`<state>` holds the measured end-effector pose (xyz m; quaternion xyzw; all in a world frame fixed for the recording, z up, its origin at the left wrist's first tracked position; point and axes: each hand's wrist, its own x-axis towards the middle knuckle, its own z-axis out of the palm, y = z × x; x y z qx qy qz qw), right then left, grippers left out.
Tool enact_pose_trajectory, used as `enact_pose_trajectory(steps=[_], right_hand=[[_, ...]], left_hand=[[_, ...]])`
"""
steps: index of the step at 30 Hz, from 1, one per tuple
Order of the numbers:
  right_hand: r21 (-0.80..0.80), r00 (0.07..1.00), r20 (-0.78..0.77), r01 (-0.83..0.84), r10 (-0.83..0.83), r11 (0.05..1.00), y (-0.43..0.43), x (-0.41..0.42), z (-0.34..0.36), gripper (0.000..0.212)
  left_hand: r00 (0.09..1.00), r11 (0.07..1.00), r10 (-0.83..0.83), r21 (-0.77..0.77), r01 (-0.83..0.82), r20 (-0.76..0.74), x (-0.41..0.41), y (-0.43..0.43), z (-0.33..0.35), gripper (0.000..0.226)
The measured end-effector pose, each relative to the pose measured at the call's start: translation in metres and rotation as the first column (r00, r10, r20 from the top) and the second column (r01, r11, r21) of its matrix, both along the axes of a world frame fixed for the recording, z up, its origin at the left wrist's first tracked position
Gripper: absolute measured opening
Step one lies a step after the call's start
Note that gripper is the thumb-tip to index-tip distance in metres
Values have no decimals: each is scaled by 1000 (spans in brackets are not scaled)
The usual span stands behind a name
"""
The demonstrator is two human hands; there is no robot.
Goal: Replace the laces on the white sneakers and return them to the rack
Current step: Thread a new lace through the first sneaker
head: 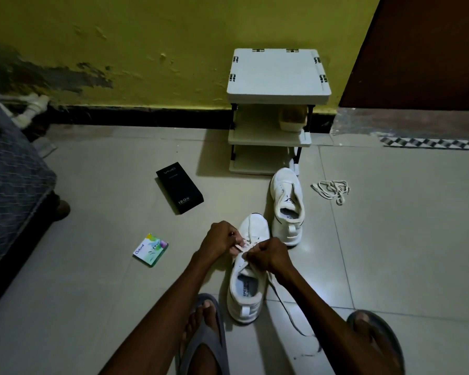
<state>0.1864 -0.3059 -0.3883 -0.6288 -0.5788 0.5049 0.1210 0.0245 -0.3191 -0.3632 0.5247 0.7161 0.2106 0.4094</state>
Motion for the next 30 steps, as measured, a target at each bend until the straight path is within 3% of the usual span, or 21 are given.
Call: enact_pose_trajectory(steps=[4, 8, 12, 15, 17, 19, 21, 23, 24, 27, 28, 29, 30], right_hand=[[-1, 1000, -6, 2, -2, 1000, 0, 1, 0, 17], [28, 1000, 8, -3, 3, 1000, -1, -4, 0, 23], [23, 999, 24, -22, 21, 1000, 0, -6, 0, 19], [9, 999, 28, -42, 42, 999, 2, -6, 0, 18], [6, 998, 34, -43, 43, 999, 3, -5, 1, 16], [5, 998, 30, -48, 48, 999, 2, -4, 1, 14], [6, 998, 27, -53, 53, 999, 2, -2, 2, 13], [15, 998, 31, -53, 53, 998, 2, -1, 2, 15], [16, 998, 34, -53, 52, 998, 2, -2, 2, 18], [16, 998, 35, -50, 49, 999, 3, -3, 2, 23], [12, 998, 35, -45, 45, 999, 3, -3, 2, 22], [12, 998, 38, -48, 48, 999, 3, -4, 3, 22], [9, 998, 48, -50, 49, 999, 3, -5, 3, 24]], left_hand=[[993, 996, 14, -89, -25, -120, 2, -3, -3, 18], [989, 991, 136, -9, -137, -66, 5, 6, 23, 21], [912, 899, 364, 183, -397, 189, -8, 28, 62, 28], [864, 773, 411, 393, -499, 289, -28, 45, 100, 32], [836, 732, 416, 414, -542, 359, -35, 51, 107, 35], [803, 771, 364, 331, -544, 472, -30, 49, 98, 36], [623, 820, 322, 118, -560, 713, -19, 44, 85, 33], [451, 876, 324, -84, -475, 832, -12, 37, 76, 30], [466, 904, 330, -134, -405, 821, -12, 34, 73, 29], [627, 951, 295, -154, -269, 721, -9, 30, 71, 28], [585, 942, 319, -182, -282, 746, -8, 31, 76, 26], [473, 922, 359, -228, -311, 804, -7, 33, 83, 24], [295, 900, 381, -278, -336, 876, -6, 36, 96, 23]])
